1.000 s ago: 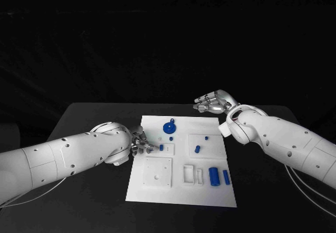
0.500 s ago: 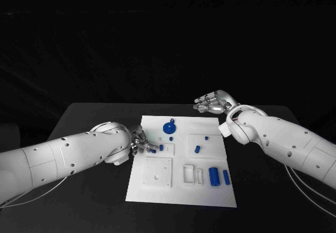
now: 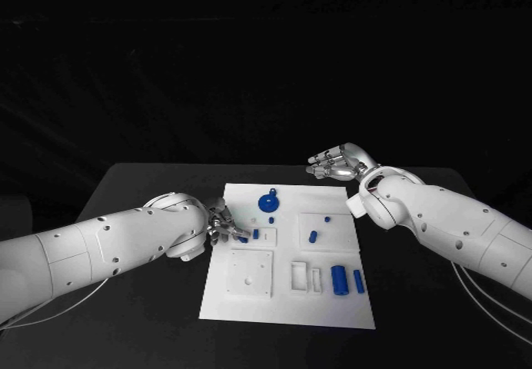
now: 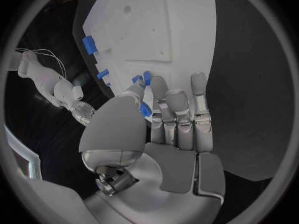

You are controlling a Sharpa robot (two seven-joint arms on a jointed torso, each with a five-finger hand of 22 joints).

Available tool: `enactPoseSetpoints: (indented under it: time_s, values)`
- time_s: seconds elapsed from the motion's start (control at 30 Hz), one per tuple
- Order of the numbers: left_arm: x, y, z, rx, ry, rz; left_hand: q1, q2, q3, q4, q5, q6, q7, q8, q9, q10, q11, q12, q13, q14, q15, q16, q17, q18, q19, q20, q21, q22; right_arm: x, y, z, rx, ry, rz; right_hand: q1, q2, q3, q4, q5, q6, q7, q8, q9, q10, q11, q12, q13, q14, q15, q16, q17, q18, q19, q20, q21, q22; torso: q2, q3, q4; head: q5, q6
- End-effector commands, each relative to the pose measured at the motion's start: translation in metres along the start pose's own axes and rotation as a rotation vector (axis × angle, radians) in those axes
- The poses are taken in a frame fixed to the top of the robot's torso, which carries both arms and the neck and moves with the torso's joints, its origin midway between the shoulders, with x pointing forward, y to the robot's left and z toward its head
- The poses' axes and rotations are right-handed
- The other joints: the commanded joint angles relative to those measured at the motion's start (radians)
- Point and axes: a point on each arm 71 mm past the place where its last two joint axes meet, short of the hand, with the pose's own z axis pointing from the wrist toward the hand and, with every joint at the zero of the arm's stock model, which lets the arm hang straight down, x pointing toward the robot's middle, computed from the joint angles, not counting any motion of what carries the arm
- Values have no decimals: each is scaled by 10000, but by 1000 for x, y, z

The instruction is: Assemble the parts on the task board

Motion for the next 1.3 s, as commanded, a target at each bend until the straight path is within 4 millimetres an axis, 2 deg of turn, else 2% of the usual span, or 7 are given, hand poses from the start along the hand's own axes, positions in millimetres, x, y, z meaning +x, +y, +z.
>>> enactPoseSetpoints:
  time_s: [0.03, 0.47, 0.6, 0.77, 0.8, 0.93, 1.3]
  values:
    - [1, -4, 0, 168, 123, -160, 29, 112, 12, -70, -34, -47, -12, -41, -11, 487, 67, -51, 15, -9, 42, -28, 0, -91, 52, 25, -48, 101, 1, 1, 0, -116, 108, 4, -5, 4, 38, 8, 53, -64, -9, 12, -14, -63, -1, -30, -10, -64, -12, -45, -13, 171, -56, -5, 43, -12, 1, 1, 4, -5, -17]
    - [4, -7, -1, 240, 259, -213, 342, 368, 19, -896, 156, -148, -4, -74, -220, 487, 91, -230, 189, -16, 72, -106, -30, -44, 102, 89, -240, 156, 1, 1, 0, -124, 105, 4, -17, 4, 18, 21, 61, -83, -7, 14, -14, -71, 2, -31, -10, -69, -9, -45, -13, 171, -60, -2, 43, -12, 2, 3, -1, 8, -17]
    - [4, -7, -1, 255, 217, -236, 460, 498, -14, -1166, 468, -170, -7, -75, -296, 488, 88, -238, 243, -8, 69, -102, -34, -34, 125, 96, -267, 168, 1, 1, 0, -127, 105, 4, -17, 4, 18, 21, 61, -83, -7, 14, -14, -71, 2, -31, -10, -69, -9, -45, -13, 171, -60, -2, 43, -12, -2, 3, 1, 13, -13]
    - [4, -8, -1, 274, 133, -278, 848, 778, 17, -1727, 1235, -241, 12, -95, -391, 493, 98, -228, 269, 19, 68, -88, -34, -14, 150, 103, -268, 178, 1, 1, 0, -131, 106, 5, -17, 4, 18, 21, 61, -83, -7, 14, -14, -71, 2, -31, -10, -69, -9, -45, -13, 171, -60, -2, 43, -12, 2, 3, -6, 23, -3]
    - [3, -8, -1, 280, 113, -287, 828, 916, -53, -2019, 1404, -250, 19, -82, -462, 494, 100, -224, 277, 22, 72, -89, -39, 15, 158, 123, -266, 181, 1, 2, 0, -132, 105, 5, -17, 4, 18, 21, 61, -83, -7, 14, -14, -71, 2, -31, -10, -69, -9, -45, -13, 171, -60, -2, 43, -12, 2, 3, -6, 23, -3]
    - [3, -8, -1, 307, 31, -329, 1003, 996, 80, -2368, 1965, -273, 56, -75, -488, 495, 112, -213, 275, 45, 77, -72, -36, 40, 168, 128, -240, 191, 1, 1, 0, -134, 100, 4, -17, 4, 18, 21, 61, -83, -7, 14, -14, -71, 2, -31, -10, -69, -9, -45, -13, 171, -60, -2, 43, -12, 4, 2, -3, 22, 2]
    - [1, -8, -2, 382, -243, -462, 837, 1114, 293, -3025, 2378, -301, 72, -11, -365, 494, 82, -177, 247, 90, 77, -20, -26, 124, 164, 161, -104, 196, 1, 1, 0, -136, 90, 3, -17, 4, 18, 21, 61, -83, -7, 14, -14, -71, 2, -31, -10, -69, -9, -45, -13, 171, -60, -2, 43, -12, 1, -3, -4, 32, 7]
